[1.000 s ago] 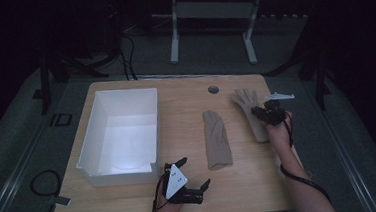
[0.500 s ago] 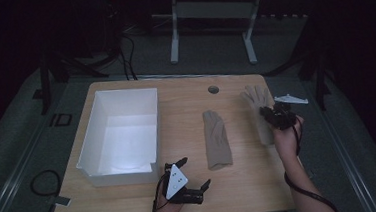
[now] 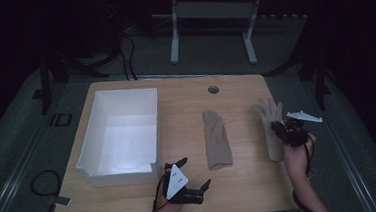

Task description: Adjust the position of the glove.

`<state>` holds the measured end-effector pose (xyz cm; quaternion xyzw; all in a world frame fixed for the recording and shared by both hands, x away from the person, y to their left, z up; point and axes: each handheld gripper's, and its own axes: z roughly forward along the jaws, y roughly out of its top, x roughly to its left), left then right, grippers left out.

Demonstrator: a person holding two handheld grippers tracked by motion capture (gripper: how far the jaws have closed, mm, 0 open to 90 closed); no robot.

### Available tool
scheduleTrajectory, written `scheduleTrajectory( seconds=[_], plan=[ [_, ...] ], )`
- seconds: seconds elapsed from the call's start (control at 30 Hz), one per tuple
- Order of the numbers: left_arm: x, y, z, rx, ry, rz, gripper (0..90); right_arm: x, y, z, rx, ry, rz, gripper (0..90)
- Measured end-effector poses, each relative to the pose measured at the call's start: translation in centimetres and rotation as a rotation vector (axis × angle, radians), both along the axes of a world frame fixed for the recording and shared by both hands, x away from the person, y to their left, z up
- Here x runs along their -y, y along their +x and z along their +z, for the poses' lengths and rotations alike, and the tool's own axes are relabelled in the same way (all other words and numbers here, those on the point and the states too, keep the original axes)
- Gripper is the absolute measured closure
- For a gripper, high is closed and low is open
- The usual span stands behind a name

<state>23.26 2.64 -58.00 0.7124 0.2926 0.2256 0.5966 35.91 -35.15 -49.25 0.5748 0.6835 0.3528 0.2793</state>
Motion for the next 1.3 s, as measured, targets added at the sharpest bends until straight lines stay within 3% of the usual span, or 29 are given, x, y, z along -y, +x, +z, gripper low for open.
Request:
scheduleTrajectory(
  seconds=[0.37,0.77,0.9,1.07,1.3],
  plan=[
    [0.0,0.0,0.0,0.001,0.005,-0.002,0.1,-0.1,-1.3,-2.6,-0.037,-0.018,0.002,80.7],
    [0.1,0.0,0.0,0.003,0.005,-0.007,0.1,0.4,-0.6,-5.7,-0.113,-0.035,0.026,76.2],
    [0.1,-0.1,0.0,0.005,0.006,-0.01,0.1,0.6,-0.6,-5.9,-0.113,-0.035,0.039,72.4],
    [0.1,-0.1,0.0,0.003,0.005,-0.01,0.1,1.2,-0.5,-5.2,-0.105,-0.022,0.101,63.5],
    [0.1,-0.1,0.0,0.003,0.004,-0.021,0.1,2.1,-0.6,-3.7,-0.055,-0.103,0.276,63.1]
  ],
)
